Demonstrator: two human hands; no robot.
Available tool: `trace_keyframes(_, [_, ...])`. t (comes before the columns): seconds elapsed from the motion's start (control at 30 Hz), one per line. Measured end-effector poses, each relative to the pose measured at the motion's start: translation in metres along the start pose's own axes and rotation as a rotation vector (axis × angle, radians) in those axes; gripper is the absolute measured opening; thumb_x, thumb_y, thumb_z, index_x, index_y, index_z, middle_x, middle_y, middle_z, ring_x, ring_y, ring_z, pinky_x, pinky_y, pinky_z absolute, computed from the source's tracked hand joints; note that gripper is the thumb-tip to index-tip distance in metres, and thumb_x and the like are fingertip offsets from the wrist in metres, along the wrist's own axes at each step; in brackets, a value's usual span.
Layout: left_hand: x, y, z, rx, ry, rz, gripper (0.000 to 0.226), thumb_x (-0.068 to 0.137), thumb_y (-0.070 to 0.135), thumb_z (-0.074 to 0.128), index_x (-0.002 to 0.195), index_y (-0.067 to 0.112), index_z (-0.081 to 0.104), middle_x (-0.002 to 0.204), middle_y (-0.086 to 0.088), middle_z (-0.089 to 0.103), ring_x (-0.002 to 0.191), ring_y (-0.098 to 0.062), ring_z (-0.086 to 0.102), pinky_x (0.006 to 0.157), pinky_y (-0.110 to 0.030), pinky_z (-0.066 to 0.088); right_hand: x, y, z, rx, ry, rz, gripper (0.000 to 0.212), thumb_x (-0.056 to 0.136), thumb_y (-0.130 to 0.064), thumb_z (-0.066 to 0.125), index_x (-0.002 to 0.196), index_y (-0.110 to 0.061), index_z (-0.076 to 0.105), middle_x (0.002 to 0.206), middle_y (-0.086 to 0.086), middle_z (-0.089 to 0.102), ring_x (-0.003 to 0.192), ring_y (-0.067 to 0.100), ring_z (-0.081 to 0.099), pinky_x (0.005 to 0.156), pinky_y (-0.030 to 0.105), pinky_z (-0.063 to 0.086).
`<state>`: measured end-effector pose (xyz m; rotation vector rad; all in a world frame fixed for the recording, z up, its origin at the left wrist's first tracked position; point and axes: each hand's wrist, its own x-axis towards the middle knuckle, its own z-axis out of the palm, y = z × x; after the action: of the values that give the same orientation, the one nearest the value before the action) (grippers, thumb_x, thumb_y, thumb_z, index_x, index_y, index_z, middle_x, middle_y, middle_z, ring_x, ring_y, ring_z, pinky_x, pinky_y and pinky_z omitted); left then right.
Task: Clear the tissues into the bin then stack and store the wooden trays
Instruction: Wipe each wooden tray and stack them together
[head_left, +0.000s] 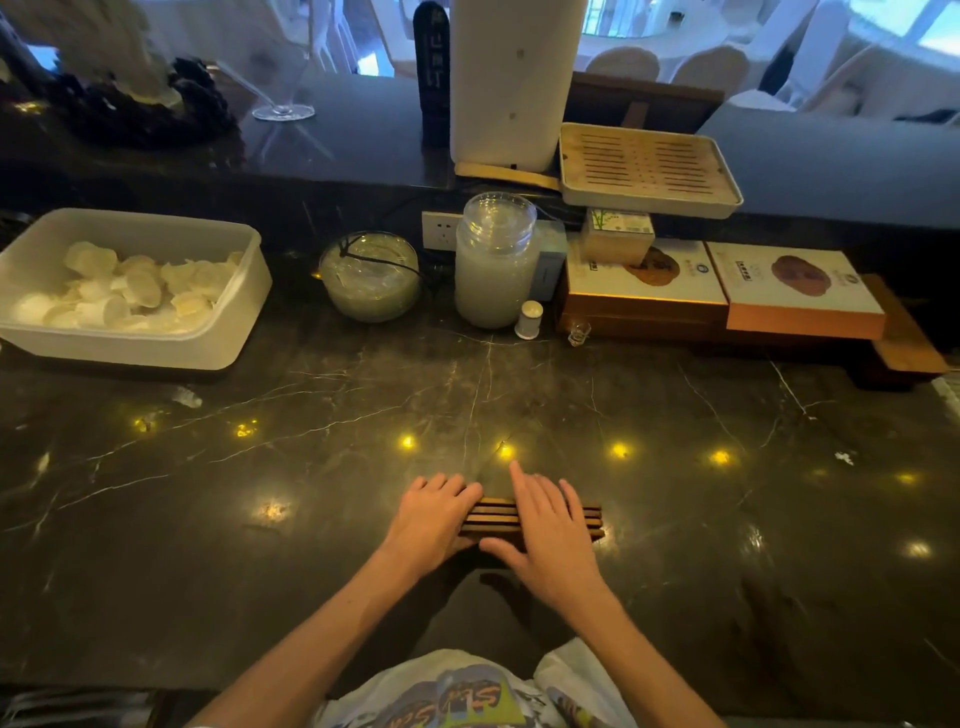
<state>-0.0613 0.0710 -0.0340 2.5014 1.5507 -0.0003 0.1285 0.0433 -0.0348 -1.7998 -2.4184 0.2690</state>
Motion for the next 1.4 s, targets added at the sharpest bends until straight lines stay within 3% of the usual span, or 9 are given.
trace_keyframes(0.1, [-0.002, 0.001, 0.000, 0.009, 0.005, -0.003, 0.049, 0.084, 0.048, 0.061, 0.126, 0.029, 0.044, 0.124, 0.005, 0.055, 0.110, -0.017, 0.052, 0.091, -0.031, 0.038, -0.002, 0.008, 0.004, -0.001, 0.109, 0.016, 0.088, 0.088, -0.074, 0.032, 0.153, -0.017, 0.021, 0.152, 0.003, 0.039, 0.141, 0.022, 0.033, 0.118, 0.047, 0.024])
trace_keyframes(0.2, [0.001, 0.006, -0.001, -0.016, -0.039, -0.058, 0.053, 0.084, 0.047, 0.062, 0.129, 0.027, 0.043, 0.127, 0.003, 0.056, 0.115, -0.020, 0.053, 0.097, -0.034, 0.039, -0.002, 0.013, 0.008, -0.094, 0.078, -0.029, 0.078, 0.082, -0.070, 0.047, 0.141, -0.020, 0.043, 0.130, -0.002, 0.059, 0.121, 0.019, 0.054, 0.110, 0.042, 0.034])
trace_keyframes(0.33, [0.015, 0.020, -0.009, 0.065, -0.129, -0.097, 0.053, 0.083, 0.049, 0.064, 0.122, 0.018, 0.045, 0.121, -0.004, 0.062, 0.111, -0.027, 0.057, 0.094, -0.039, 0.039, 0.004, 0.012, 0.007, -0.131, 0.065, -0.018, 0.062, 0.076, -0.057, 0.066, 0.125, -0.021, 0.055, 0.112, -0.004, 0.064, 0.103, 0.019, 0.060, 0.097, 0.039, 0.044])
trace_keyframes(0.53, [0.003, -0.009, -0.002, -0.115, -0.063, -0.003, 0.047, 0.081, 0.058, 0.060, 0.115, 0.028, 0.046, 0.118, 0.006, 0.060, 0.110, -0.016, 0.058, 0.093, -0.036, 0.046, 0.001, 0.041, -0.001, -0.017, 0.031, -0.079, 0.050, 0.077, -0.056, 0.066, 0.118, -0.030, 0.056, 0.110, -0.012, 0.061, 0.102, 0.012, 0.057, 0.090, 0.030, 0.046])
trace_keyframes(0.67, [-0.012, -0.043, 0.005, -0.325, -0.036, 0.062, 0.045, 0.082, 0.054, 0.061, 0.121, 0.035, 0.051, 0.118, 0.013, 0.060, 0.110, -0.006, 0.055, 0.095, -0.025, 0.044, -0.006, 0.070, -0.008, 0.340, -0.012, -0.068, 0.049, 0.079, -0.049, 0.069, 0.122, -0.029, 0.057, 0.114, -0.015, 0.057, 0.107, 0.004, 0.050, 0.088, 0.027, 0.048])
trace_keyframes(0.8, [-0.016, -0.045, 0.011, -0.550, 0.032, 0.073, 0.044, 0.081, 0.052, 0.065, 0.119, 0.032, 0.052, 0.116, 0.014, 0.058, 0.106, 0.002, 0.052, 0.095, -0.026, 0.048, -0.012, 0.074, 0.004, 0.658, 0.024, 0.001, 0.056, 0.078, -0.035, 0.076, 0.128, -0.028, 0.052, 0.122, -0.016, 0.051, 0.115, 0.003, 0.050, 0.096, 0.021, 0.046])
trace_keyframes(0.97, [-0.035, -0.044, 0.037, -1.033, 0.169, -0.258, 0.054, 0.067, 0.047, 0.082, 0.109, 0.035, 0.051, 0.107, 0.007, 0.062, 0.099, -0.014, 0.064, 0.082, -0.033, 0.057, -0.025, 0.075, 0.028, 1.038, 0.037, 0.355, 0.061, 0.070, -0.026, 0.084, 0.122, -0.029, 0.051, 0.114, -0.009, 0.063, 0.109, 0.006, 0.061, 0.089, 0.020, 0.052])
trace_keyframes(1.2, [-0.043, -0.036, 0.068, -1.241, 0.184, -0.427, 0.062, 0.071, 0.030, 0.083, 0.120, 0.041, 0.046, 0.116, 0.011, 0.063, 0.114, -0.010, 0.061, 0.092, -0.027, 0.053, -0.029, 0.075, 0.055, 1.099, -0.047, 0.479, 0.049, 0.079, -0.015, 0.077, 0.121, -0.022, 0.053, 0.107, -0.023, 0.066, 0.105, -0.003, 0.061, 0.088, 0.012, 0.050])
trace_keyframes(1.4, [-0.035, -0.043, 0.070, -1.238, 0.113, -0.442, 0.057, 0.075, 0.019, 0.080, 0.113, 0.049, 0.050, 0.115, 0.015, 0.066, 0.112, -0.004, 0.062, 0.087, -0.010, 0.050, -0.025, 0.078, 0.057, 1.086, -0.050, 0.492, 0.049, 0.079, -0.015, 0.077, 0.120, -0.025, 0.053, 0.107, -0.017, 0.068, 0.105, -0.003, 0.062, 0.085, 0.008, 0.049])
